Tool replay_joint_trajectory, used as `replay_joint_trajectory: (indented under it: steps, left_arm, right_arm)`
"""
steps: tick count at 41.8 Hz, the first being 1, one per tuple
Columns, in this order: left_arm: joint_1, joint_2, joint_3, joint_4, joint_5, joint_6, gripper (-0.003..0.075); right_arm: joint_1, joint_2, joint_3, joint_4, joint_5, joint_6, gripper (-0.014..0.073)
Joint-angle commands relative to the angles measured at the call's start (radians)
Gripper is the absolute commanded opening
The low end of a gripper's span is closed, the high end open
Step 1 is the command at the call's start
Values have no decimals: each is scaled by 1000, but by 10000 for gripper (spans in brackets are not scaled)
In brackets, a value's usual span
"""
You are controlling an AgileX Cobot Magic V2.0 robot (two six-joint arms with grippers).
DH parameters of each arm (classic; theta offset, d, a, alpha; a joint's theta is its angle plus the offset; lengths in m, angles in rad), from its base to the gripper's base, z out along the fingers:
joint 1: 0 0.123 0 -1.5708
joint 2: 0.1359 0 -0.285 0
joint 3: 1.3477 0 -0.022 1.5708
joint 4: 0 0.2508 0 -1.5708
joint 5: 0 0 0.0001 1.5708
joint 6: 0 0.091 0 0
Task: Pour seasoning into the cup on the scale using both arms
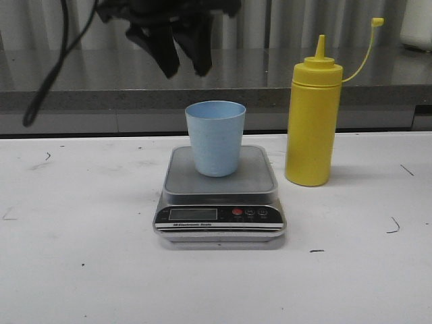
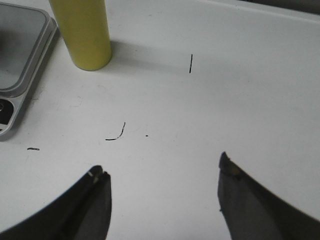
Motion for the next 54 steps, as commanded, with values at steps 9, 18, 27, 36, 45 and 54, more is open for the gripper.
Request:
replay_joint_trajectory:
  steps: [9,18,27,36,45,54]
  left_arm:
    - [-6,-433,246,129,-100,-3,326]
    - [-6,-711,479,176,-152,-3,326]
    - [-6,-945,695,154,-185,-3,324]
    - [-6,-1088,848,124,-221,-3,322]
    - [-6,-1108,875,124,-240,-3,321]
    - [-6,-1108,875,124,-242,-3,312]
  right_arm:
    - [-3,2,-33,-8,-53,-9,484]
    - [-3,2,-33,-8,-53,-9,484]
    - [-3,2,-33,-8,-53,-9,484]
    - [-3,2,-33,-8,-52,-9,484]
    - [-3,2,-33,-8,-52,-9,484]
    - [-3,2,-33,2,-64,-8,484]
